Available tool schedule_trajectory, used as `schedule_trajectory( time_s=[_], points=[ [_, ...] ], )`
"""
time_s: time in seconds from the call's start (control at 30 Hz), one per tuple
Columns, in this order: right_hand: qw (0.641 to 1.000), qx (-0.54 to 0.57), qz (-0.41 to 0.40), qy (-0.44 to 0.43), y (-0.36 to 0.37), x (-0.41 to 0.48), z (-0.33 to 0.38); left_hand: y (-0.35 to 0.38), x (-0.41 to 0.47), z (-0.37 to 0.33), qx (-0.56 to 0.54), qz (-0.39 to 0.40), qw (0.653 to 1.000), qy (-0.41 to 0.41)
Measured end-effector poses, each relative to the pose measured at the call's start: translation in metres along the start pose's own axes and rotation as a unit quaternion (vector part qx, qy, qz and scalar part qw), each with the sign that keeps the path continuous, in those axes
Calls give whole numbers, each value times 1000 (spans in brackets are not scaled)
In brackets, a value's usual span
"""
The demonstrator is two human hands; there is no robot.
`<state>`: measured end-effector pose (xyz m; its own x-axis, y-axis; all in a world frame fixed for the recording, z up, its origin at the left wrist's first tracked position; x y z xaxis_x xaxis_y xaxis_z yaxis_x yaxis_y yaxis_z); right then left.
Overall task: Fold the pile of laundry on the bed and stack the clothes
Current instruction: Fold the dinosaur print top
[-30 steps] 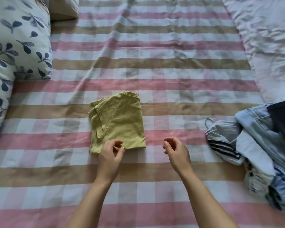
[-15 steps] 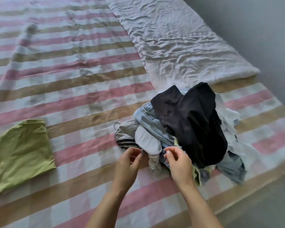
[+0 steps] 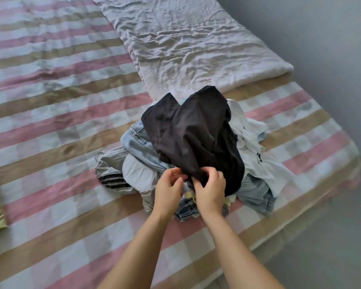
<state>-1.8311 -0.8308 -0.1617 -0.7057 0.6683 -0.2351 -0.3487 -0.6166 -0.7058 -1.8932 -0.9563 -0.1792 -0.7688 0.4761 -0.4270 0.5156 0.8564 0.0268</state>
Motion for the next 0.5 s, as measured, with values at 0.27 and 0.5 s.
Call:
schedule_trajectory(
  time_s=[0.27, 0.5],
  points=[
    [982, 17, -95, -163, -32, -35, 53, -30, -41, -41, 150, 23, 978, 142],
    [954, 123, 68, -265, -24, -95, 140, -88, -102, -91, 242, -42, 936, 251]
  ],
)
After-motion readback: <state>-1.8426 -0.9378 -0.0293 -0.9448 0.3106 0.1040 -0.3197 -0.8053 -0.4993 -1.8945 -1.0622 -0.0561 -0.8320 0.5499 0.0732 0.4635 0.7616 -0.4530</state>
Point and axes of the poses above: each hand's wrist, its own x-axis towards the middle knuckle, its own y-axis out of the palm, z = x × y, the point moved 8 cm from there along x, towards the middle knuckle, and after that the axes turned 10 degrees about z, right-handed, at the moved point
